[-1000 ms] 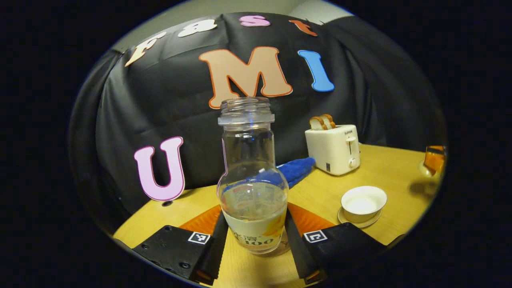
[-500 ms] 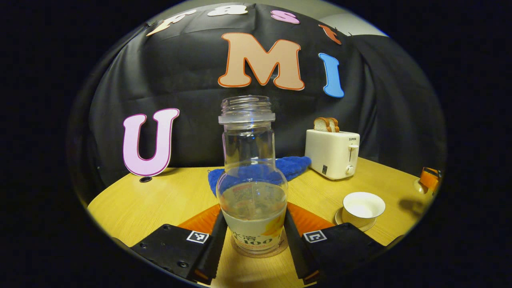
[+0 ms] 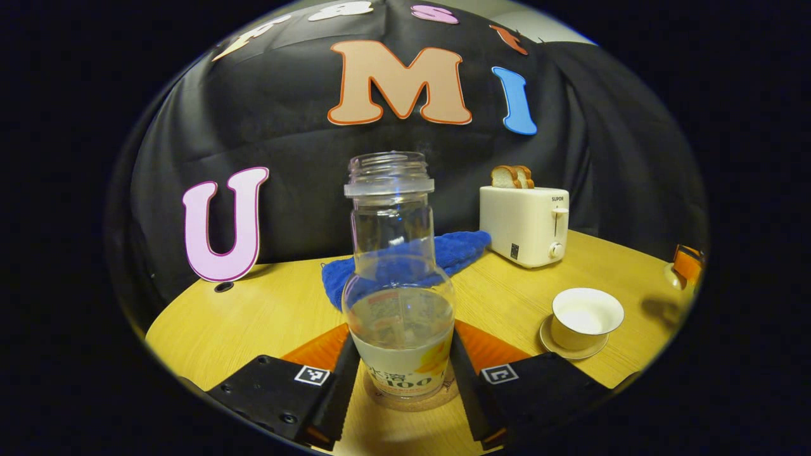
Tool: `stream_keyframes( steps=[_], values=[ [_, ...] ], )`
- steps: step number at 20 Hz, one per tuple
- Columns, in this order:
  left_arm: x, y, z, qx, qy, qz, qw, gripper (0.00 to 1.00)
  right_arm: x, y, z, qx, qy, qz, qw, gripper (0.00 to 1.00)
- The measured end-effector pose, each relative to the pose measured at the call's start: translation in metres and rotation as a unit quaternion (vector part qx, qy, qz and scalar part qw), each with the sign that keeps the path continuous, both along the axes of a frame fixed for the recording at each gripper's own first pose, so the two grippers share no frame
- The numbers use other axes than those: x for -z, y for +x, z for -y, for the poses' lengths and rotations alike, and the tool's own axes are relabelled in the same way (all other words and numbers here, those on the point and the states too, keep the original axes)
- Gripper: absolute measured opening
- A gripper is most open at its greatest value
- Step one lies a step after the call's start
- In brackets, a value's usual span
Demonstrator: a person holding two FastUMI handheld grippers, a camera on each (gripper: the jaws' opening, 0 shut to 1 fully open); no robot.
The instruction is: Open the teacup lid with one hand, grasp the water bottle and pour water into the teacup with the other hand; after pouring, place the water bottle on the coaster and then close the teacup lid.
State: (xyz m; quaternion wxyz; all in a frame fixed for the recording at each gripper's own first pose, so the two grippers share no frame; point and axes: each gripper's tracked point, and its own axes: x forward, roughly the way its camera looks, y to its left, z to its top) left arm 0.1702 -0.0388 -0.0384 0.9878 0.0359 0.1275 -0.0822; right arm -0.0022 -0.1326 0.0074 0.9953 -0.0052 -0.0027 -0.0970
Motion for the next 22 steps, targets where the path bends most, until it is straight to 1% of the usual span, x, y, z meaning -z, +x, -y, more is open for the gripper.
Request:
stream_keyframes(
  steps=[5,7,8,10,15,19,22],
  values=[
    [0.003,0.0,-0.001,-0.001,-0.004,-0.001,1.0,0.74,0.0,0.0,0.0,0.0,0.0,0.0,1.0,0.31],
    [0.003,-0.001,-0.003,-0.001,-0.004,-0.003,1.0,0.78,0.0,0.0,0.001,0.001,0.0,0.001,1.0,0.31],
    [0.001,-0.001,-0.003,0.0,-0.006,-0.001,1.0,0.88,0.0,0.0,0.001,0.002,0.0,0.001,1.0,0.31],
    [-0.001,-0.002,-0.003,0.001,-0.009,0.002,1.0,0.96,0.0,0.0,0.001,0.002,0.0,0.001,1.0,0.31],
    [-0.003,-0.014,-0.014,-0.015,-0.029,0.005,0.999,0.97,0.0,0.0,0.0,0.002,0.0,0.001,1.0,0.32],
    [-0.002,-0.028,-0.017,-0.017,-0.055,0.002,0.998,0.97,0.0,-0.001,0.002,0.006,-0.001,0.002,1.0,0.32],
    [0.001,-0.042,-0.021,-0.018,-0.057,0.002,0.998,0.97,0.001,0.0,-0.004,-0.003,0.0,0.0,1.0,0.31]
  ],
)
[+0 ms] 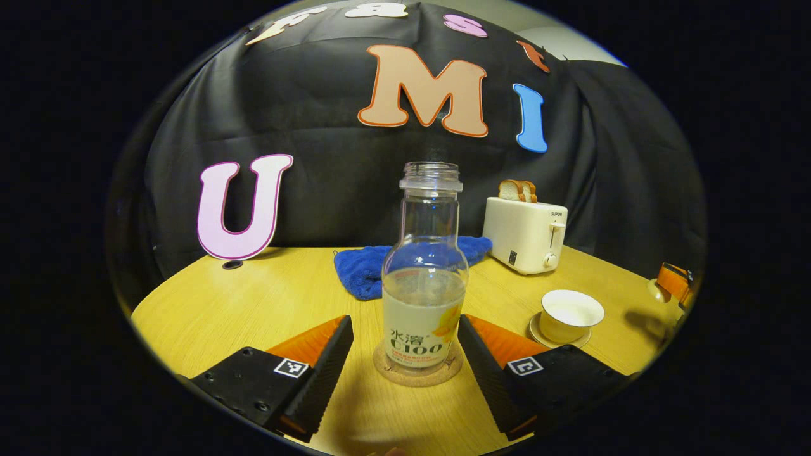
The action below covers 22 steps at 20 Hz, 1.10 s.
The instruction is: Open the teacup lid with one hand, grasp the water bottle and pour water into the teacup with the other hand; after pouring, place the water bottle on the coaster and then close the teacup lid.
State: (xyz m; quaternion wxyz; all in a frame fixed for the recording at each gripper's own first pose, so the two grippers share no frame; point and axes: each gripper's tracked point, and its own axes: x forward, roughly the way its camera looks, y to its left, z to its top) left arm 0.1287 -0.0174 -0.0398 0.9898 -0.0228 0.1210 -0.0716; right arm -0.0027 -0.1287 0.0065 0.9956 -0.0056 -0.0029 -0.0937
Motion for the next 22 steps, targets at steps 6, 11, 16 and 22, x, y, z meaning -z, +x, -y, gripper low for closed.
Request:
stream_keyframes(
  steps=[6,11,16,22],
  values=[
    [-0.008,-0.028,-0.007,-0.013,-0.001,0.024,1.0,0.95,0.004,0.019,-0.026,-0.047,0.003,-0.008,0.999,0.32],
    [-0.027,-0.049,-0.02,-0.046,0.019,0.07,0.996,0.94,0.006,0.054,-0.068,-0.109,0.005,-0.008,0.994,0.31],
    [-0.036,-0.061,-0.022,-0.046,0.025,0.103,0.993,0.94,0.007,0.089,-0.1,-0.15,0.008,-0.008,0.989,0.31],
    [-0.04,-0.065,-0.031,-0.059,0.024,0.117,0.991,0.95,0.008,0.116,-0.125,-0.178,0.008,-0.01,0.984,0.31]
  ],
)
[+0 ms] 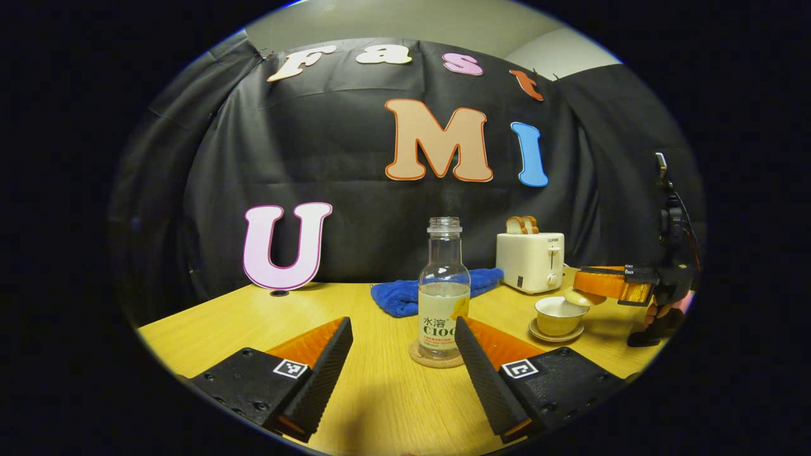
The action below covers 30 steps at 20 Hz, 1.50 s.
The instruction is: Open the teacup lid with one hand, grasp the water bottle and pour water into the teacup with the other hand; after pouring, place the water bottle on the coaster and then close the teacup lid.
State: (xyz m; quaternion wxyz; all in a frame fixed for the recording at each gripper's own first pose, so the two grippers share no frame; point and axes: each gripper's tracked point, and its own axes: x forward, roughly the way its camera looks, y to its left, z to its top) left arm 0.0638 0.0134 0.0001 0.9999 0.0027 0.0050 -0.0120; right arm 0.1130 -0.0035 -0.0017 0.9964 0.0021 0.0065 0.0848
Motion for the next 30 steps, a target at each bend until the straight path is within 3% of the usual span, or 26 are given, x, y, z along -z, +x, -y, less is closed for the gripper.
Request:
stream_keyframes(
  steps=[8,19,21,27,30],
  values=[
    [-0.001,0.0,0.0,-0.002,0.0,0.001,1.0,0.95,0.014,0.012,-0.022,-0.046,-0.018,-0.042,0.998,0.32],
    [-0.002,-0.001,0.001,-0.001,0.0,0.0,1.0,0.95,0.024,0.022,-0.022,-0.043,-0.018,-0.074,0.996,0.36],
    [-0.002,-0.001,0.0,-0.001,0.0,0.0,1.0,0.94,0.025,0.021,-0.021,-0.041,-0.017,-0.075,0.996,0.41],
    [-0.002,-0.001,0.0,-0.001,0.0,0.0,1.0,0.95,0.02,0.007,-0.017,-0.03,-0.015,-0.061,0.998,0.83],
    [-0.003,-0.001,0.0,-0.001,0.0,0.0,1.0,0.94,0.014,-0.011,-0.013,-0.02,-0.01,-0.045,0.999,0.89]
  ],
)
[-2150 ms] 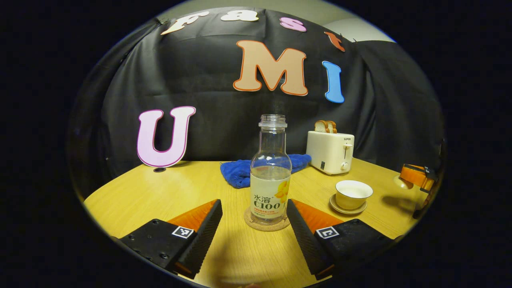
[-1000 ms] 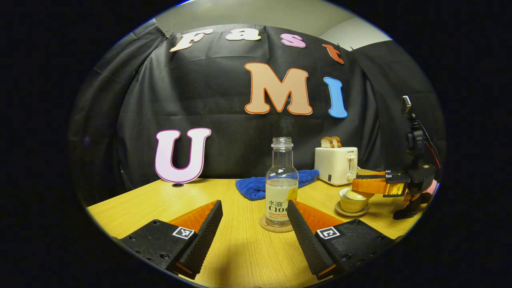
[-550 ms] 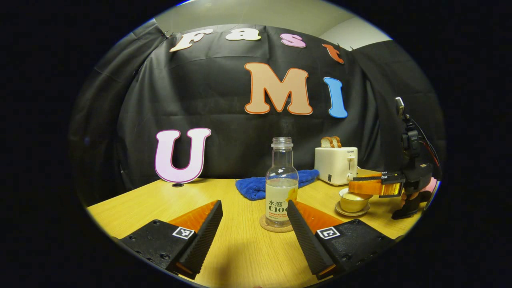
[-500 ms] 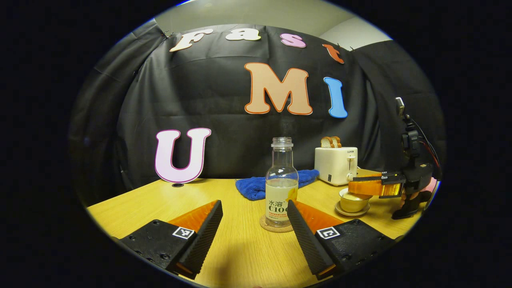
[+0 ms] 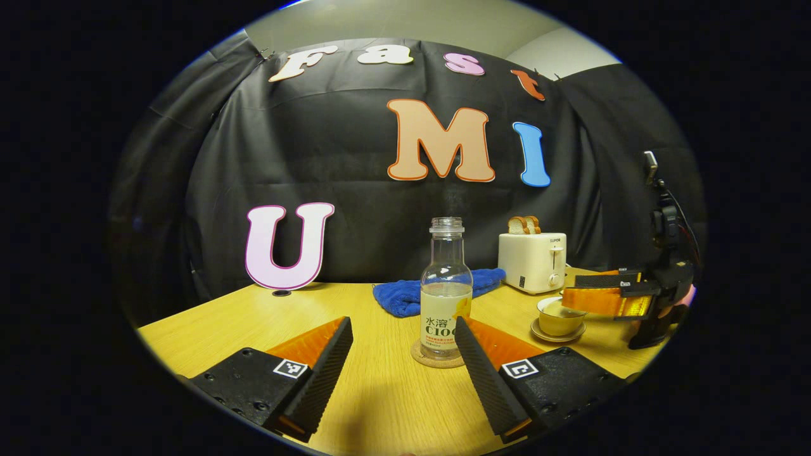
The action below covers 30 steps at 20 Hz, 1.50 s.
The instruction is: Open the teacup lid with one hand, grasp the water bottle and pour water into the teacup with the other hand; after pouring, place the water bottle on the coaster and then close the teacup lid.
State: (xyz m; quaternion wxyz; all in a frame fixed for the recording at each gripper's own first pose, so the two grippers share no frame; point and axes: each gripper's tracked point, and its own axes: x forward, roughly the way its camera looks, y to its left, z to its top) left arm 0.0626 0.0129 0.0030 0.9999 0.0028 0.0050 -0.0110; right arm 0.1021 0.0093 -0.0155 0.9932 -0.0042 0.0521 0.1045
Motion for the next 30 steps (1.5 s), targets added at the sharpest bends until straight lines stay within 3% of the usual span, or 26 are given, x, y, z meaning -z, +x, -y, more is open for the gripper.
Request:
stream_keyframes(
  steps=[2,7,9,10,13,17,20,24,30],
  values=[
    [0.0,0.0,0.0,0.0,0.0,0.0,1.0,0.94,-0.007,-0.011,0.005,0.011,0.005,0.018,1.0,0.95],
    [0.0,0.0,0.0,0.0,0.0,-0.001,1.0,0.95,-0.015,-0.035,0.023,0.049,0.009,0.05,0.998,0.92],
    [0.0,0.0,0.001,0.003,0.0,0.001,1.0,0.95,-0.018,-0.043,0.033,0.072,0.007,0.052,0.996,0.99],
    [-0.001,0.0,0.001,0.003,0.0,0.001,1.0,0.95,-0.018,-0.047,0.039,0.083,0.006,0.052,0.995,0.92],
    [0.0,-0.001,-0.004,-0.007,0.001,0.0,1.0,0.95,-0.02,-0.061,0.062,0.133,0.002,0.056,0.99,0.95],
    [-0.001,-0.007,-0.021,-0.053,0.003,0.001,0.999,0.95,-0.021,-0.074,0.095,0.218,-0.005,0.061,0.974,0.95],
    [0.0,-0.009,-0.028,-0.077,0.004,-0.001,0.997,0.95,-0.021,-0.076,0.095,0.223,-0.006,0.06,0.973,0.92],
    [0.0,-0.01,-0.031,-0.086,0.005,0.0,0.996,0.94,-0.021,-0.077,0.109,0.257,-0.009,0.062,0.964,0.95],
    [0.0,-0.012,-0.042,-0.114,0.005,-0.001,0.993,0.94,-0.021,-0.078,0.109,0.26,-0.009,0.063,0.963,0.92]
  ],
)
